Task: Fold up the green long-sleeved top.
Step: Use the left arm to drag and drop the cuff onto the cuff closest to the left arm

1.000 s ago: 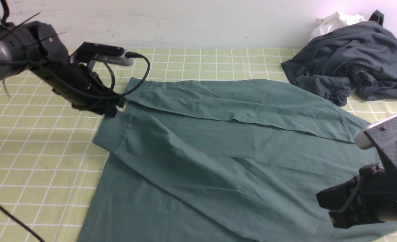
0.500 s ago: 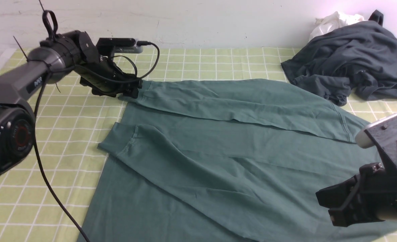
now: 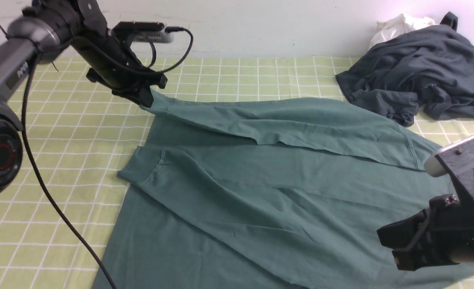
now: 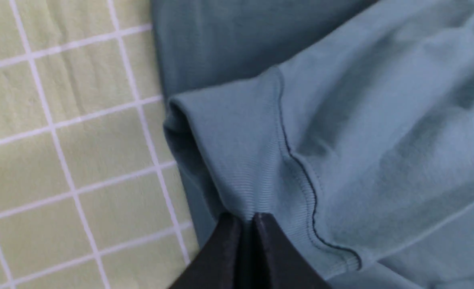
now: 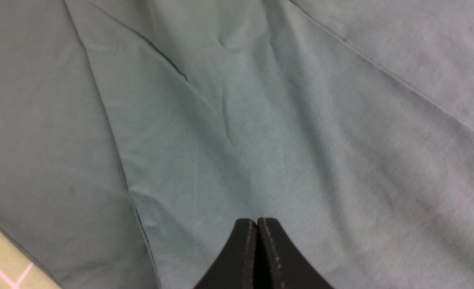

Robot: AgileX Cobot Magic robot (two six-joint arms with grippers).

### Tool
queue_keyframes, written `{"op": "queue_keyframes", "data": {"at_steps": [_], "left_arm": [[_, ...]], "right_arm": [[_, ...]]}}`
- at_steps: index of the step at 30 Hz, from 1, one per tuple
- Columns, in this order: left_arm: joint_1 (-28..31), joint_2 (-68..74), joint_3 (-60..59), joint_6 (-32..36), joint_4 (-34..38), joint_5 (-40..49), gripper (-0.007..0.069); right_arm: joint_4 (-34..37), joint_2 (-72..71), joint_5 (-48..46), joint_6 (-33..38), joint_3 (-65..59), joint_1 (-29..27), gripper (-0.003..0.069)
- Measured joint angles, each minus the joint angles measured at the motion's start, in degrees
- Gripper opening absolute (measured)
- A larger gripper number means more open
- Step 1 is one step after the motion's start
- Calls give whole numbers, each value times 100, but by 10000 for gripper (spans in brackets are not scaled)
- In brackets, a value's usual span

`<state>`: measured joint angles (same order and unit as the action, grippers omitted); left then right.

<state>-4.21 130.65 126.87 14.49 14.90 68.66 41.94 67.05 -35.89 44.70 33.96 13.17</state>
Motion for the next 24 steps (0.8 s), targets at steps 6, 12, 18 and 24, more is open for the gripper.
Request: {"op": "queue_keyframes", "data": {"at_steps": [6, 12, 18, 24], "left_arm": [[-151, -1507, -2127, 70, -72, 57, 10], [-292, -2457, -4509, 299, -337, -230, 9], [-285, -2798, -5318, 299, -391, -1085, 9], [-285, -2825, -5367, 396, -397, -1243, 10]], "right_arm": [[0, 0, -49, 17, 0, 0, -10], [0, 0, -63, 17, 0, 0, -10], [0, 0, -67, 17, 0, 0, -10], [17, 0, -129, 17, 0, 0, -10]]}}
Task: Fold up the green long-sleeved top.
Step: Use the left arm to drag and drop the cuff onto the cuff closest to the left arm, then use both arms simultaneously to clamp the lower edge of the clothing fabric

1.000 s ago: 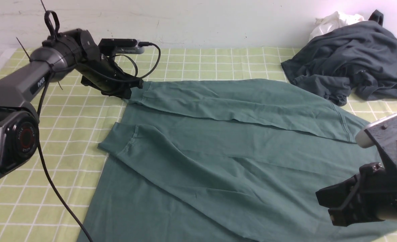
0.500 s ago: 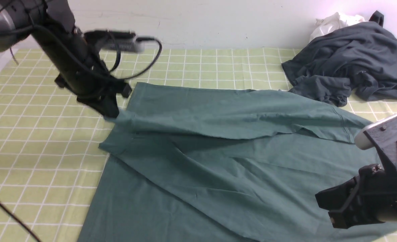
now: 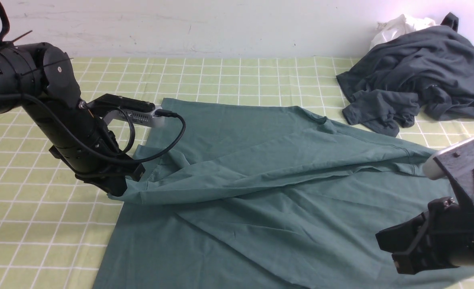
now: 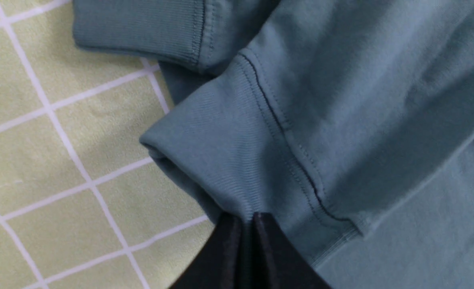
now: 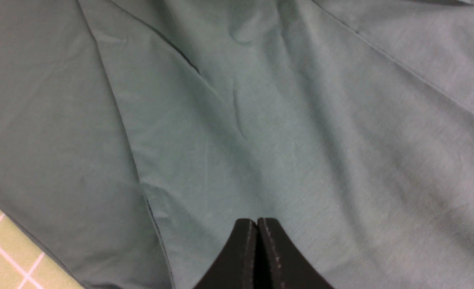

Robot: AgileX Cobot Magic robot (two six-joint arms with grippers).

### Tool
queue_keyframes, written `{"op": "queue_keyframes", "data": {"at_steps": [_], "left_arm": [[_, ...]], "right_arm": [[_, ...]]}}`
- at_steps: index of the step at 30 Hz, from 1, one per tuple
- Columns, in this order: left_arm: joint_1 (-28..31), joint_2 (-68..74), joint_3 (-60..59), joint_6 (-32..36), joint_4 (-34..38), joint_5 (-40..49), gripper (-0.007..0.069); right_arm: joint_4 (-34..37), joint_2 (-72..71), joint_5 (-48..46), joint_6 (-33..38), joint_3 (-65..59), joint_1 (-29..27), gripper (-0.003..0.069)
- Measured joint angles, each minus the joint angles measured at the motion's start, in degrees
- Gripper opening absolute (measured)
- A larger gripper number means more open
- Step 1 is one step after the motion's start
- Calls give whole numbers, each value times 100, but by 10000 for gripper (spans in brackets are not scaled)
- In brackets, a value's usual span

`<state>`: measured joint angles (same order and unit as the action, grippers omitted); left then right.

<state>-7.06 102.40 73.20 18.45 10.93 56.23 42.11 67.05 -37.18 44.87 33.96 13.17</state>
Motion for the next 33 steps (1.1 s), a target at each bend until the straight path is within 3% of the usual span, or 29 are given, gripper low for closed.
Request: {"op": "queue_keyframes", "data": {"at_steps": [4, 11, 15, 23, 27, 33], "left_arm": [[0, -40, -1, 28, 11, 36, 41], [-6, -714, -95, 51, 170, 499, 237], [-162, -1436, -516, 124, 268, 706, 302], [-1166, -1953, -1903, 731, 110, 784, 314], [-1918, -1953, -2518, 1368, -531, 474, 314], [-2146, -1734, -2983, 1556, -1093, 57, 314]], "right_arm": [[4, 0, -128, 12, 0, 0, -10], [14, 0, -404, 257, 0, 0, -10], [207, 0, -445, 318, 0, 0, -10], [606, 0, -553, 963, 0, 0, -10], [691, 0, -553, 1144, 0, 0, -10], [697, 0, -584, 1178, 0, 0, -10]]}}
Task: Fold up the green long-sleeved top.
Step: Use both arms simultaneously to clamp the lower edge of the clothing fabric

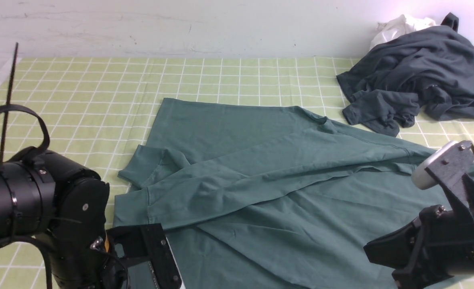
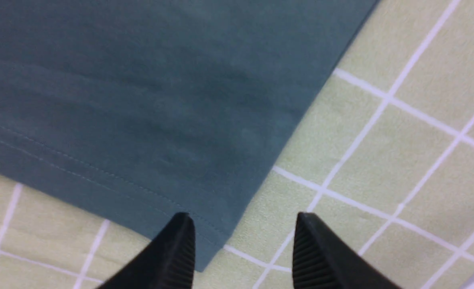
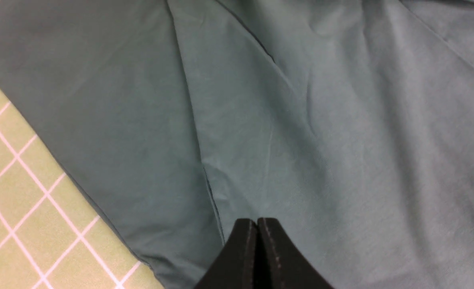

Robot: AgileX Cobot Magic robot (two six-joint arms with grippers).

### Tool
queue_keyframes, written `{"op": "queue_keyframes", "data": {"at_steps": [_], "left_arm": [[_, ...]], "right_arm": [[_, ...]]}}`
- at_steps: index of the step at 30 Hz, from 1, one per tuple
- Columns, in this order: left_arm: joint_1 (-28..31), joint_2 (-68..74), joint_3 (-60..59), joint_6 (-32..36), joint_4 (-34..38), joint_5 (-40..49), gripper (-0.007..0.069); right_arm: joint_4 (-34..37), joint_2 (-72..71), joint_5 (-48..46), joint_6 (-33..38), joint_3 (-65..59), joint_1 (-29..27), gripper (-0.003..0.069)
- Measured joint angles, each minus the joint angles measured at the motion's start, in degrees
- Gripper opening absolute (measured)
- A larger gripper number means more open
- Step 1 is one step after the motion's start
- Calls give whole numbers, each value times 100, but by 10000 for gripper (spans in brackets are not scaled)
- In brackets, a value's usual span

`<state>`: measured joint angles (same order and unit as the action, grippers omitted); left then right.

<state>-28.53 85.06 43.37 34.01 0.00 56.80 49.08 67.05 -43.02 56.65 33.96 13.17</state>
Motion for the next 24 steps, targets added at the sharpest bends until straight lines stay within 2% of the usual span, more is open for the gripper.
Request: {"op": "queue_keyframes", "data": {"at_steps": [5, 13, 17, 24], "left_arm": [[-12, 348, -29, -117, 92, -339, 345], [-12, 464, -54, -128, 76, -640, 472], [-12, 542, -54, -122, -103, -645, 468], [-12, 784, -54, -78, -203, -678, 393]], "right_arm": [[0, 0, -34, 3, 0, 0, -10], [21, 0, -109, -11, 0, 0, -10], [31, 0, -150, 11, 0, 0, -10], [87, 0, -244, 33, 0, 0, -10]]}}
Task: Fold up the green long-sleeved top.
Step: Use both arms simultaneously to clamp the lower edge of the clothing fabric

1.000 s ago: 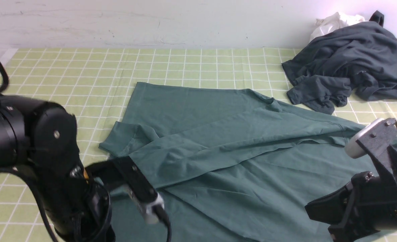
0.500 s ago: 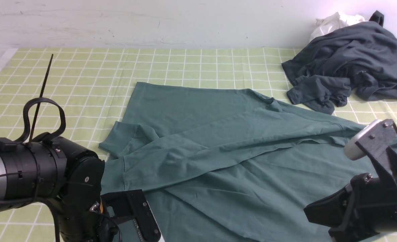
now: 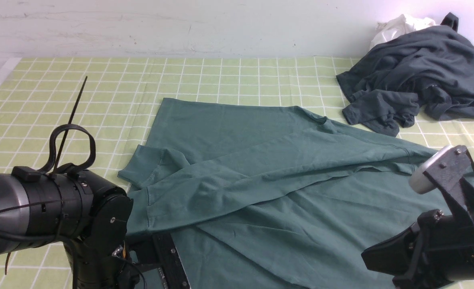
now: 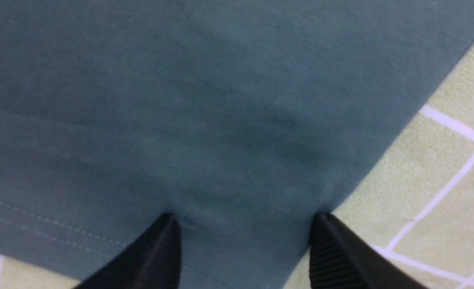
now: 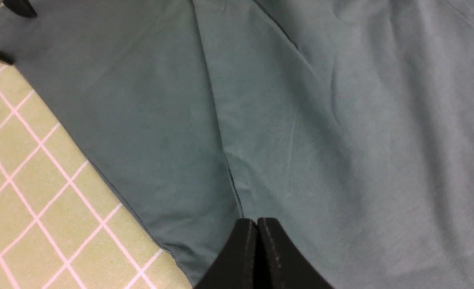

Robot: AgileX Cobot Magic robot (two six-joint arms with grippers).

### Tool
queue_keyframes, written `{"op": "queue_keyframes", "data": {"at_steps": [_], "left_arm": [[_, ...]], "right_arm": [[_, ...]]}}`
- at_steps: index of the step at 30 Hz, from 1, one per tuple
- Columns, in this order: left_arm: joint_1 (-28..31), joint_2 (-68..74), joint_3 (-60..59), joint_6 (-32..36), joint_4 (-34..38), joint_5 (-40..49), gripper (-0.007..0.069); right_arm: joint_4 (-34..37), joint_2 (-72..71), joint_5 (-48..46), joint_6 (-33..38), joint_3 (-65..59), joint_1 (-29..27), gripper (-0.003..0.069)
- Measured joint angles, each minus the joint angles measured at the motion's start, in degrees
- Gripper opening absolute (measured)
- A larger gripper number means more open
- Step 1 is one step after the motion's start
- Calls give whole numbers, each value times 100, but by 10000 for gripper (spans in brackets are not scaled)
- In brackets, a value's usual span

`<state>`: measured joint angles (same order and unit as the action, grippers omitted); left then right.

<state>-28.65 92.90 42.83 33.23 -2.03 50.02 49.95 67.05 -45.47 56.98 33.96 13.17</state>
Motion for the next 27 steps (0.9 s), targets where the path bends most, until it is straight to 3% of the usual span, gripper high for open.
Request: {"op": "queue_keyframes", "data": {"at_steps": [3, 9, 13, 22, 27], "left_arm": [[0, 4, 0, 36, -45, -54, 342], [0, -100, 5, 65, 20, 63, 73], [0, -540, 5, 72, 203, 343, -1], [0, -1022, -116, -325, 686, 561, 2], [0, -951, -540, -312, 403, -108, 168]], "right_arm": [[50, 0, 0, 72, 2, 0, -10], [122, 0, -8, 135, 2, 0, -10], [193, 0, -8, 144, 2, 0, -10], [475, 0, -13, 613, 2, 0, -10], [703, 0, -163, 866, 2, 0, -10]]}}
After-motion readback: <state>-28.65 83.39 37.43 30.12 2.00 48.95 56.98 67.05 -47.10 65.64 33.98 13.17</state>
